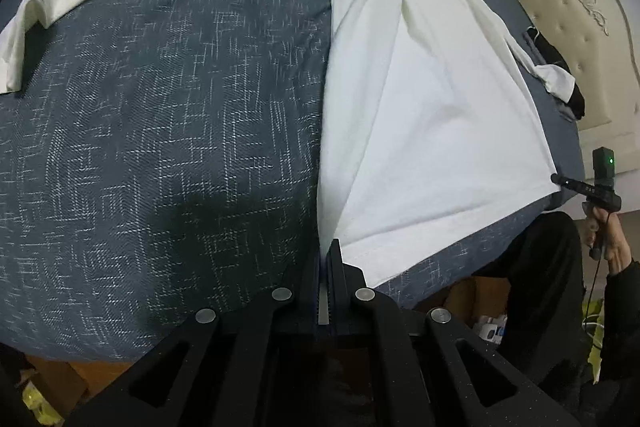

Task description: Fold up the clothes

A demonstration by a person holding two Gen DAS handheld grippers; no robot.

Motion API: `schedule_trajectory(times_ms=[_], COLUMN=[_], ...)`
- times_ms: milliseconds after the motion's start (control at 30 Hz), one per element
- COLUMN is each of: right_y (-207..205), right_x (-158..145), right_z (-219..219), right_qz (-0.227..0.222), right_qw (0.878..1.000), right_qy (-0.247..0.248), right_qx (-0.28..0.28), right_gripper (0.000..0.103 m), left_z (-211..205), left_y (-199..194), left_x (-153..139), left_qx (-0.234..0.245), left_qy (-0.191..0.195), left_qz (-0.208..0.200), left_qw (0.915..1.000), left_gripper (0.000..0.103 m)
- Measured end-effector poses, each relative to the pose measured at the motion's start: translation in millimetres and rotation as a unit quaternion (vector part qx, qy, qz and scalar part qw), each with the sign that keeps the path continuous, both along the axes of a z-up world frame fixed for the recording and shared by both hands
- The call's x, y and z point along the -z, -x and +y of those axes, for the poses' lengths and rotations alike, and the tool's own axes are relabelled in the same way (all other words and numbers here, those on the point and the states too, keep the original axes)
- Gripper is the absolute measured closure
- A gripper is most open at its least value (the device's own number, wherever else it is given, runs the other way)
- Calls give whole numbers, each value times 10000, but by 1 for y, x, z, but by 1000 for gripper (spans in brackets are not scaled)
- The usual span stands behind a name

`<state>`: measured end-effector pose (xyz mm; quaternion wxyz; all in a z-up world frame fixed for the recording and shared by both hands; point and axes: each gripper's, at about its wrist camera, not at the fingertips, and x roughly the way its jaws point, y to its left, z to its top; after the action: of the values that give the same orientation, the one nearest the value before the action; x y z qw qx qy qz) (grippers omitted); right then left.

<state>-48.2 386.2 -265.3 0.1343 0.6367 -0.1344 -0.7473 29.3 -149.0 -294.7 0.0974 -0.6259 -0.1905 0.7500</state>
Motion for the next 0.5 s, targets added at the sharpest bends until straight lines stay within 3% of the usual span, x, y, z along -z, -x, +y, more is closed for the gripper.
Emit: schedule_trajectory(times_ms=[300,500], right_y=[-5,-4], right_x=[2,-19], right_z=[-2,-2], right_qz=[-65,-17], right_qw=[9999,9999], right_qy=[67,35], right_qx=[-93,-148], right_gripper=[99,92], left_z=[5,15], left_y=[4,9], left_x=[-17,-29], left_qx=[170,334], left_qy=[210,378], left_qz=[68,-23], left_qw=[9996,9987], left_gripper=[99,93])
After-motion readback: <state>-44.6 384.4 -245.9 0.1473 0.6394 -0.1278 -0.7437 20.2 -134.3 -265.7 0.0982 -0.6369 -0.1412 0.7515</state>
